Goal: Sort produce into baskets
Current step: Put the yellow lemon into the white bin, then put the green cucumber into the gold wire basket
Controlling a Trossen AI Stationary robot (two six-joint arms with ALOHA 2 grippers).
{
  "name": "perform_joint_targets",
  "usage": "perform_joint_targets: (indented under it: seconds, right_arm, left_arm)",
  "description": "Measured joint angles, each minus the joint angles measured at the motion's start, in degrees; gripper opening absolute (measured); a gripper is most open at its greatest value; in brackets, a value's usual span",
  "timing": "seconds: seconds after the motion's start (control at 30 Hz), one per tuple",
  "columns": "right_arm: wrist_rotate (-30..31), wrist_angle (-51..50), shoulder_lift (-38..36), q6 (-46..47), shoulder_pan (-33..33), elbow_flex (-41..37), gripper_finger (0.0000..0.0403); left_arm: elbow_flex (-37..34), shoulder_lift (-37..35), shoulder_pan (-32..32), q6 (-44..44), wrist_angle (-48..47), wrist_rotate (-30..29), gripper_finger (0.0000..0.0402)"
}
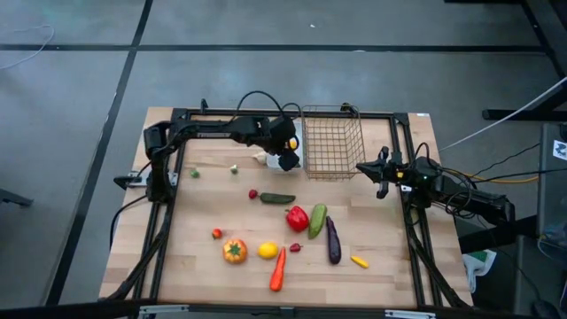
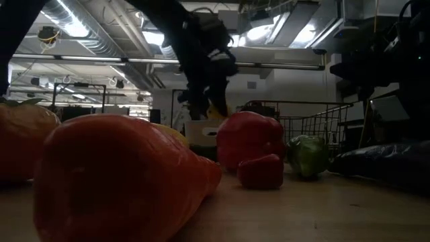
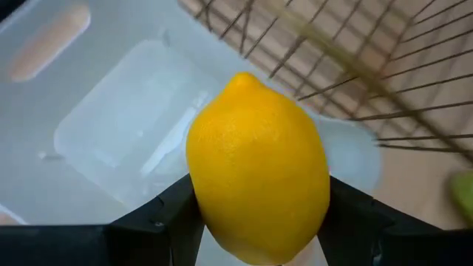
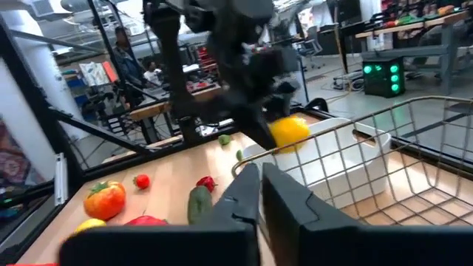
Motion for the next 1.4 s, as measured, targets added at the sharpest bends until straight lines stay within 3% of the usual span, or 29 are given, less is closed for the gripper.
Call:
perform_joint_targets:
  seconds: [0.27,0.6,0.97,1.17,1.4]
  right_arm:
    - [-4.44,0.13,0.02,0.48,0.0,0.0,0.0152]
    - [-11.45,4.15,0.0,3.23,0.0,0.24,0.0273]
    - [-14.21,3.67,4.06,-3.33,0.02,8.81,0.0281]
    - [-17.61,-0.46,15.59,-9.86,0.0,16.65,0.0281]
    - [-23.59,-7.69,31.18,-19.91,0.02,27.17,0.028]
  left_arm:
    - [0.0,2.71,0.19,6.43,1.35,0.0,0.0219]
    - [0.0,2.86,0.83,6.18,0.96,-0.22,0.0281]
    - [2.82,1.7,2.75,10.16,0.73,-0.22,0.0278]
    - [7.99,1.64,3.14,12.86,-0.05,-0.17,0.0278]
    - [15.79,1.61,2.99,15.4,-8.56,-0.13,0.0278]
